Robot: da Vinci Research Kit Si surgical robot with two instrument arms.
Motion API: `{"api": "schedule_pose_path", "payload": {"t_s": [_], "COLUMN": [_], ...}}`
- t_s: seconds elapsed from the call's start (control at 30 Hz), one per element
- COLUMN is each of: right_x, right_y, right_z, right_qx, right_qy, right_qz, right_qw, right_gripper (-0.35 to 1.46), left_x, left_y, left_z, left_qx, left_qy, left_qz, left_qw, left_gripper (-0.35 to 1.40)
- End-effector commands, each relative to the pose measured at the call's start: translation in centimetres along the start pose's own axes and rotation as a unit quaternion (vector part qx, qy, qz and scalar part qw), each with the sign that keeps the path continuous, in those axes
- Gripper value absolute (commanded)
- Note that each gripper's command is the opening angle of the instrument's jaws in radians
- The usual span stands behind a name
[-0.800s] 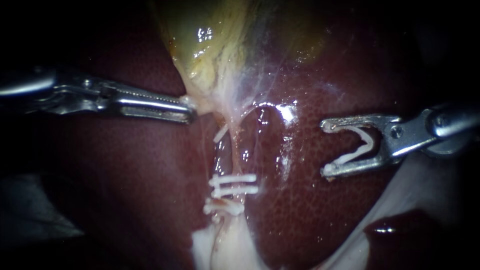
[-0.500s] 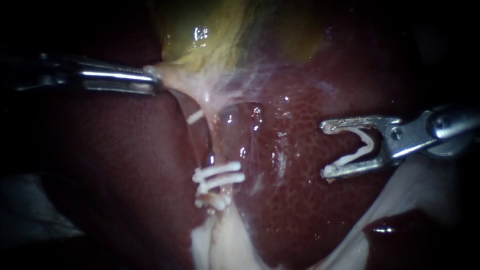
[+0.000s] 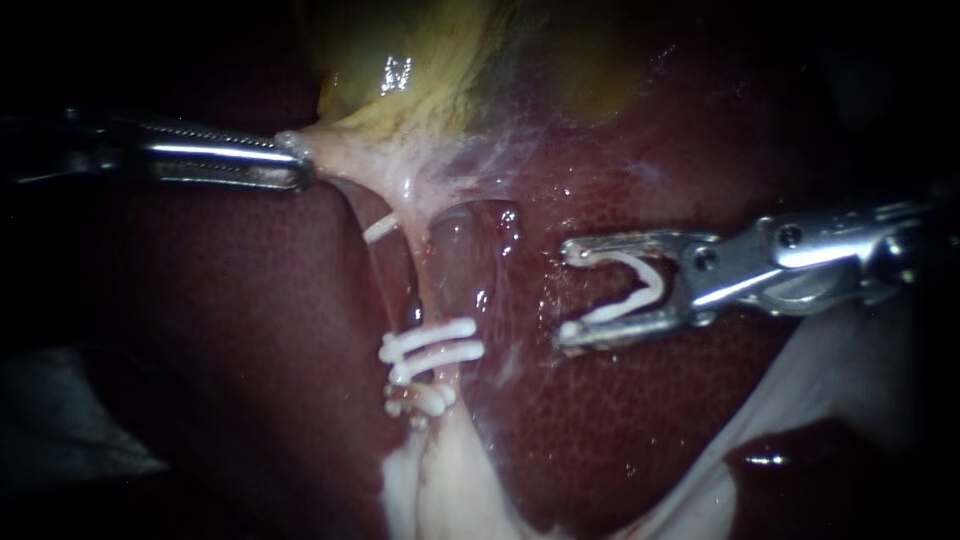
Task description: Clipping third clip right tube
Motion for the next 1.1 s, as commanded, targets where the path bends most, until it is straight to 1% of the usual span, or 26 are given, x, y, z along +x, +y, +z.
{"api": "schedule_pose_path", "payload": {"t_s": [0.03, 0.2, 0.37, 0.53, 0.57, 0.63, 0.7, 0.77, 0.83, 0.87, 0.97, 1.0, 1.1], "right_x": [-0.01, -0.09, -0.21, -0.35, -0.37, -0.41, -0.43, -0.43, -0.41, -0.39, -0.34, -0.32, -0.25], "right_y": [0.04, 0.18, 0.33, 0.42, 0.43, 0.45, 0.47, 0.48, 0.50, 0.51, 0.53, 0.53, 0.53], "right_z": [0.10, 0.47, 0.81, 1.01, 1.06, 1.11, 1.16, 1.19, 1.23, 1.25, 1.28, 1.29, 1.29], "right_qx": [-0.003, -0.013, -0.022, -0.017, -0.010, 0.002, 0.024, 0.039, 0.057, 0.067, 0.090, 0.102, 0.114], "right_qy": [-0.001, -0.002, 0.003, 0.009, 0.010, 0.024, 0.042, 0.058, 0.079, 0.093, 0.125, 0.136, 0.156], "right_qz": [0.004, 0.029, 0.053, 0.080, 0.088, 0.100, 0.111, 0.121, 0.131, 0.142, 0.162, 0.168, 0.173], "right_qw": [1.0000, 0.9995, 0.9983, 0.9966, 0.9960, 0.9947, 0.9927, 0.9902, 0.9866, 0.9831, 0.9747, 0.9711, 0.9656], "right_gripper": [0.50, 0.50, 0.50, 0.50, 0.50, 0.50, 0.50, 0.50, 0.50, 0.50, 0.50, 0.50, 0.50], "left_x": [0.00, -0.01, -0.02, -0.02, -0.02, -0.02, -0.02, -0.02, -0.02, -0.02, -0.02, -0.02, -0.02], "left_y": [0.01, 0.04, 0.06, 0.07, 0.07, 0.07, 0.07, 0.07, 0.08, 0.08, 0.08, 0.08, 0.08], "left_z": [0.01, 0.03, 0.05, 0.05, 0.05, 0.06, 0.06, 0.06, 0.07, 0.07, 0.07, 0.07, 0.07], "left_qx": [0.000, -0.002, -0.004, -0.006, -0.005, -0.005, -0.005, -0.005, -0.005, -0.005, -0.005, -0.005, -0.005], "left_qy": [0.000, 0.000, -0.001, -0.001, -0.001, -0.001, -0.001, -0.001, -0.001, -0.001, -0.001, -0.001, -0.001], "left_qz": [0.000, 0.000, 0.001, 0.001, 0.001, 0.001, 0.001, 0.001, 0.001, 0.001, 0.001, 0.001, 0.001], "left_qw": [1.0000, 1.0000, 1.0000, 1.0000, 1.0000, 1.0000, 1.0000, 1.0000, 1.0000, 1.0000, 1.0000, 1.0000, 1.0000], "left_gripper": [-0.35, -0.35, -0.35, -0.35, -0.35, -0.35, -0.35, -0.35, -0.35, -0.35, -0.35, -0.35, -0.35]}}
